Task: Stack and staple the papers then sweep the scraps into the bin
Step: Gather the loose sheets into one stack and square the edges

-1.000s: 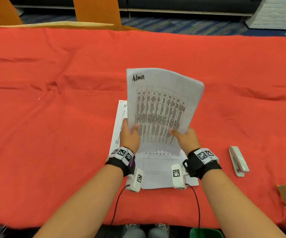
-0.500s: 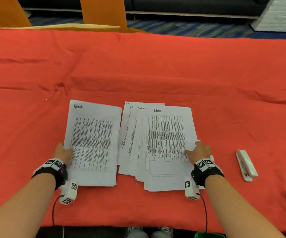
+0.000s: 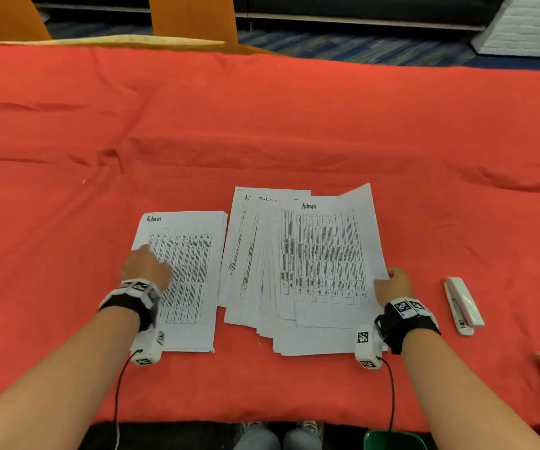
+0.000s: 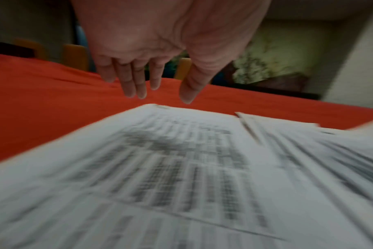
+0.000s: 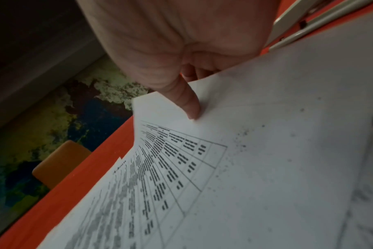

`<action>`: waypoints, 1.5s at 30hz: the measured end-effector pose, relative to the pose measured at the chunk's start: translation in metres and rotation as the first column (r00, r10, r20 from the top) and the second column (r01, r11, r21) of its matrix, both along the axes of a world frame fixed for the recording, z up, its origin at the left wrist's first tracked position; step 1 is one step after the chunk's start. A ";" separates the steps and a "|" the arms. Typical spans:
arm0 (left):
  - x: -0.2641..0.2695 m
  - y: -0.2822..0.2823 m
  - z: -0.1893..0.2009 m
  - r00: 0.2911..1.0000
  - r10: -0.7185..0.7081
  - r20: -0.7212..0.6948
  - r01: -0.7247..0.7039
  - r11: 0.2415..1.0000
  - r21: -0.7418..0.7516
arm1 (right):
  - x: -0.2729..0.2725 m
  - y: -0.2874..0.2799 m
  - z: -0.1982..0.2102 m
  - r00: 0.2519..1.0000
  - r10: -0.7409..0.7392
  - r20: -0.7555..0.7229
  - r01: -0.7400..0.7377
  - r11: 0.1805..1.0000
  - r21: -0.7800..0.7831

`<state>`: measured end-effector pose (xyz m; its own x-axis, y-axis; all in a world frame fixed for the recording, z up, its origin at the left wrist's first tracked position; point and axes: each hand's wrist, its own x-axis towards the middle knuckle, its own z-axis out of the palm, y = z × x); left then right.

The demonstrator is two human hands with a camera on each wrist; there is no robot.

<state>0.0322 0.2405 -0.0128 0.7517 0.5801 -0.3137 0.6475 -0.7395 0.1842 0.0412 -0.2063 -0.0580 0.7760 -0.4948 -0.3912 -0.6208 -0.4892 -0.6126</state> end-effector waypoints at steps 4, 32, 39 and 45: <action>0.005 -0.098 -0.012 0.953 -0.262 0.154 0.291 0.934 -0.206 | -0.002 -0.021 0.012 0.997 -0.053 0.053 0.050 0.997 0.064; 0.004 -0.232 -0.033 0.994 -0.086 0.071 0.111 0.760 -0.640 | 0.000 -0.022 -0.001 0.999 -0.020 -0.032 0.030 0.934 0.356; -0.006 -0.222 -0.028 0.974 -0.045 0.222 0.194 0.671 -0.716 | 0.003 -0.016 0.012 1.000 0.025 -0.016 -0.017 0.925 0.381; -0.020 -0.223 -0.030 0.971 -0.034 0.236 0.211 0.585 -0.783 | 0.012 -0.032 0.017 1.000 -0.004 0.011 -0.002 0.875 0.485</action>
